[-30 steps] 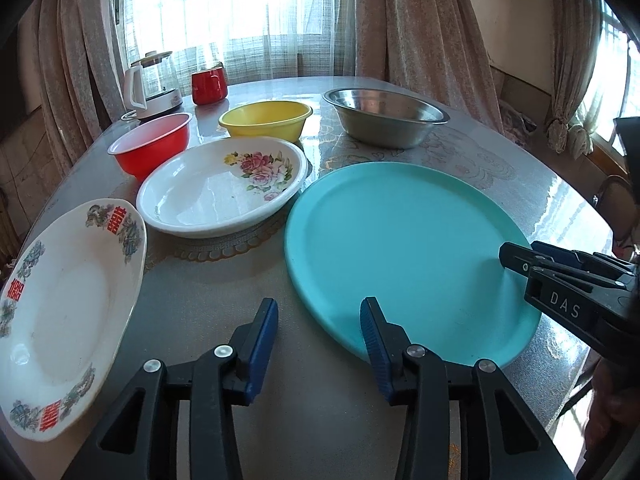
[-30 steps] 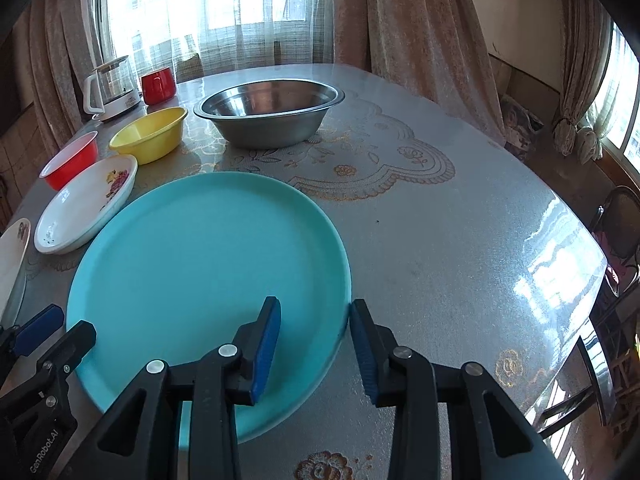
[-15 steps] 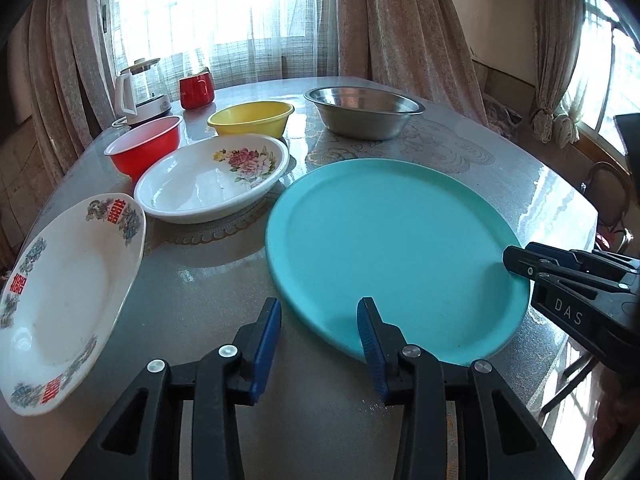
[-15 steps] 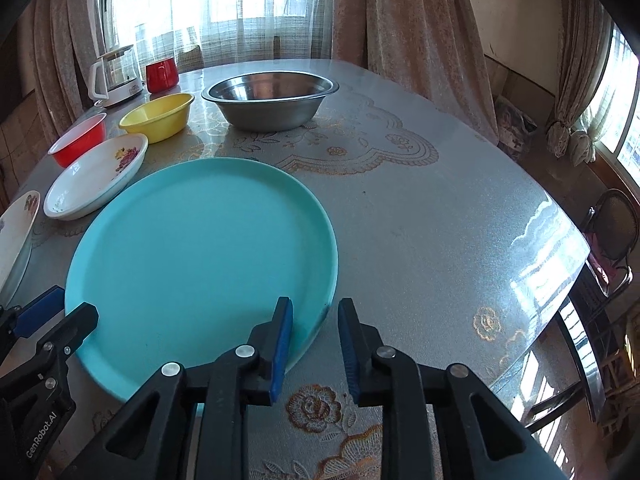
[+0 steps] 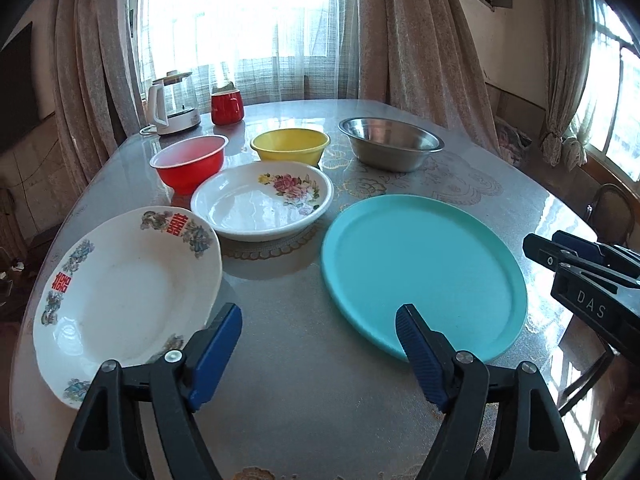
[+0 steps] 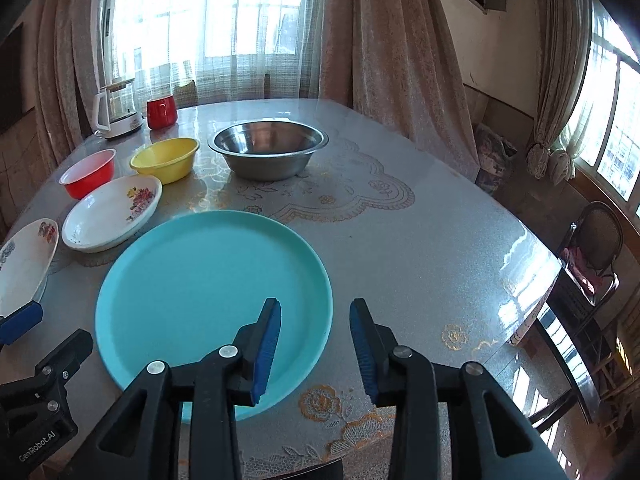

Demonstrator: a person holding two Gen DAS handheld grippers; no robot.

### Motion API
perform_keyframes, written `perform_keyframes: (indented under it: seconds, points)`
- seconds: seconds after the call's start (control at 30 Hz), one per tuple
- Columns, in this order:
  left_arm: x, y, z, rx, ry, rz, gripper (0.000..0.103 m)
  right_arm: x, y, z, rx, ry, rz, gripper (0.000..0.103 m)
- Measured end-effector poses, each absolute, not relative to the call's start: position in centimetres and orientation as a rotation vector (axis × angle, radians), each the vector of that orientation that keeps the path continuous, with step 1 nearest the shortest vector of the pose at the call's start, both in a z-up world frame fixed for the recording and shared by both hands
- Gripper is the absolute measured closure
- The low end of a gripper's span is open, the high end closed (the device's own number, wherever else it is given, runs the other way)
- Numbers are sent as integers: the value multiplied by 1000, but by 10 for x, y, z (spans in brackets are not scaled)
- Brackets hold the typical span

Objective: Organize plates and bowls
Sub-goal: 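Move the left tool across the table toward the large white plate, then close the left tool on the rim of the large red-character plate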

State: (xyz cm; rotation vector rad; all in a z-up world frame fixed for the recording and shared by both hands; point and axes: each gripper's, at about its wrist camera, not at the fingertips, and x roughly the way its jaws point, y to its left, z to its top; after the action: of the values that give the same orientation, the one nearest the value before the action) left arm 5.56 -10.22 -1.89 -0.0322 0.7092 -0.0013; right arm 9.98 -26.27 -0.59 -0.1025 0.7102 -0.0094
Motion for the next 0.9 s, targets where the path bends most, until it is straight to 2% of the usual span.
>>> perform_keyframes:
  seconds: [0.07, 0.17, 0.5, 0.57, 0.67, 0.9]
  points:
    - [49, -93, -10, -22, 679, 21, 11, 97, -250, 4, -96, 689, 46, 62]
    - [40, -74, -1, -8, 649, 66, 8, 97, -231, 10, -64, 691, 135, 61]
    - [26, 5, 9, -6, 615, 234, 6, 98, -162, -2, -67, 753, 336, 60]
    - [26, 20, 9, -1, 619, 252, 1, 98, -150, -5, -49, 770, 389, 58]
    - [28, 42, 7, -2, 626, 280, 0, 98, -133, -10, -32, 791, 454, 50]
    - [47, 83, -3, 8, 700, 361, 0, 106, -101, -17, -33, 835, 503, 49]
